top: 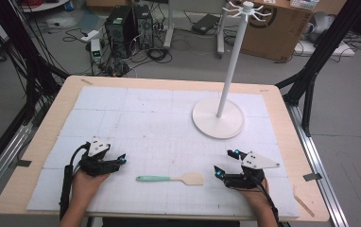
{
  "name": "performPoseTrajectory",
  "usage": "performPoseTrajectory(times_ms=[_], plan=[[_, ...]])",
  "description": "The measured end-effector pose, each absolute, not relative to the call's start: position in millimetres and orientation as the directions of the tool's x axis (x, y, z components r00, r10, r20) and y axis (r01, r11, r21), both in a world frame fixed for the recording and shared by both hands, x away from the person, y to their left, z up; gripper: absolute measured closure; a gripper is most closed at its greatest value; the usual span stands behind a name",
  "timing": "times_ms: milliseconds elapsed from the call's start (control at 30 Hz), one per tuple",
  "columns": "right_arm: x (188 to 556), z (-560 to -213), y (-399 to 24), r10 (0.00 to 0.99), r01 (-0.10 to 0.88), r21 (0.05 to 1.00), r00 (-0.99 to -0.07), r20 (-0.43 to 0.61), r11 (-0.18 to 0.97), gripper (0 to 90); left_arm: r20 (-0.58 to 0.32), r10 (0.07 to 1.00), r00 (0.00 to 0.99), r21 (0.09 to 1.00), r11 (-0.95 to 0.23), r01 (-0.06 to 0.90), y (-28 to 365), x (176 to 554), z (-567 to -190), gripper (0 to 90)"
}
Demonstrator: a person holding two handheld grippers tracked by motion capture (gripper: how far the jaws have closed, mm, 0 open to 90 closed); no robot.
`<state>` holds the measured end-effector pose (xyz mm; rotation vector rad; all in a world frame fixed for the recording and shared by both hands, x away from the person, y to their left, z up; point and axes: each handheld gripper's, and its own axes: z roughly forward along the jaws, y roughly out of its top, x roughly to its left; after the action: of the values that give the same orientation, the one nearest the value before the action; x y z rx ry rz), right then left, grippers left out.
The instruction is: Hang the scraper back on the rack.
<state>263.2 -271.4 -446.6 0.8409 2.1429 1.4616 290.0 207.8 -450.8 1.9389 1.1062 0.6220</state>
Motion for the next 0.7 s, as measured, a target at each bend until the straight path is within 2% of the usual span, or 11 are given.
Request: performPoseTrajectory(times_ms=[367,700], plan=[[266.9,-445.7,-264.1,0.607,0.255,0.913,-0.794,0.011,0.318,22.1,0.025,0.866,0.499,0.825,-0.299,0.479,207.5,290.9,-451.0,29.7],[264.3,-443.3,-228.3,0.455,0.213,0.866,-0.89,-0.019,0.453,26.7,0.046,0.867,0.496,0.824,-0.314,0.472,205.6,289.8,-451.0,29.7]])
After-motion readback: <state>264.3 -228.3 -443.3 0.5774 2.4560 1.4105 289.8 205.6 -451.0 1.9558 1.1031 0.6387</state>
